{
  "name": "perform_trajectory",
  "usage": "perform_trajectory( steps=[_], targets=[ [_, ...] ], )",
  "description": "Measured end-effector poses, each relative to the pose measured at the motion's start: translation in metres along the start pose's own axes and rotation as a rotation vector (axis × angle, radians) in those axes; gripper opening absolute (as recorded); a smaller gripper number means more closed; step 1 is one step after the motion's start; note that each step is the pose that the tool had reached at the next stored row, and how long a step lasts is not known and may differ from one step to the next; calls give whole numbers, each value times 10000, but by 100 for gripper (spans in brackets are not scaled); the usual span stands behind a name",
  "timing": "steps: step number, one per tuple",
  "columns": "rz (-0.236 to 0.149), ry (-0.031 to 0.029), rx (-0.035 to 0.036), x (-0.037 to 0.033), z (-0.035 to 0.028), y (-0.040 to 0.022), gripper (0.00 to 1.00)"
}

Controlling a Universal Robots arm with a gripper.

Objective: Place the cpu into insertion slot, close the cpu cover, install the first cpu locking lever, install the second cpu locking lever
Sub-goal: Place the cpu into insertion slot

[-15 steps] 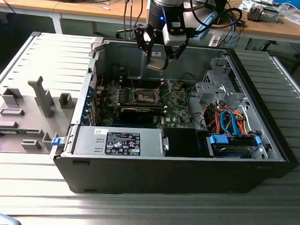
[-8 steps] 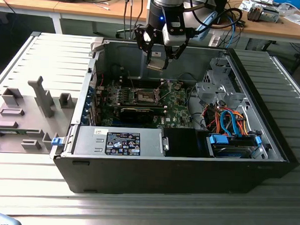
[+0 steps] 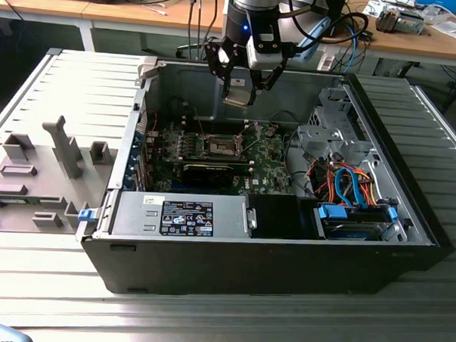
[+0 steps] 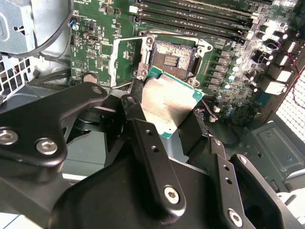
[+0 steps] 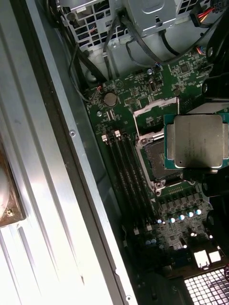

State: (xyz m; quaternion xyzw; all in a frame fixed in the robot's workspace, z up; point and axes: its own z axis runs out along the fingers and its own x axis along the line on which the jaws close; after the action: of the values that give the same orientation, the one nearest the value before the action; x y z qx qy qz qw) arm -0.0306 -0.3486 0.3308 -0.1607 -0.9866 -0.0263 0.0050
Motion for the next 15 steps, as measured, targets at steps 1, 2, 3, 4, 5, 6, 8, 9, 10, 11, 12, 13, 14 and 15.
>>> perform_trajectory(
  steps=[1, 2, 3, 4, 5, 6, 8, 9, 10, 11, 12, 13, 14, 15],
  targets=[
    [19, -1, 0, 0, 0, 0, 55],
    [34, -2, -1, 0, 0, 0, 55],
    [52, -2, -1, 0, 0, 0, 55],
    [64, -3, -1, 0, 0, 0, 55],
    [73, -3, -1, 0, 0, 0, 55],
    [88, -4, -2, 0, 0, 0, 55],
    [143, -7, -3, 0, 0, 0, 55],
    [183, -9, -4, 0, 0, 0, 55],
    [214, -11, -4, 0, 0, 0, 55],
    [221, -11, -4, 0, 0, 0, 55],
    [225, -11, -4, 0, 0, 0, 55],
    [233, -12, -4, 0, 0, 0, 55],
    [242, -12, -4, 0, 0, 0, 55],
    [248, -12, -4, 0, 0, 0, 55]
  ],
)
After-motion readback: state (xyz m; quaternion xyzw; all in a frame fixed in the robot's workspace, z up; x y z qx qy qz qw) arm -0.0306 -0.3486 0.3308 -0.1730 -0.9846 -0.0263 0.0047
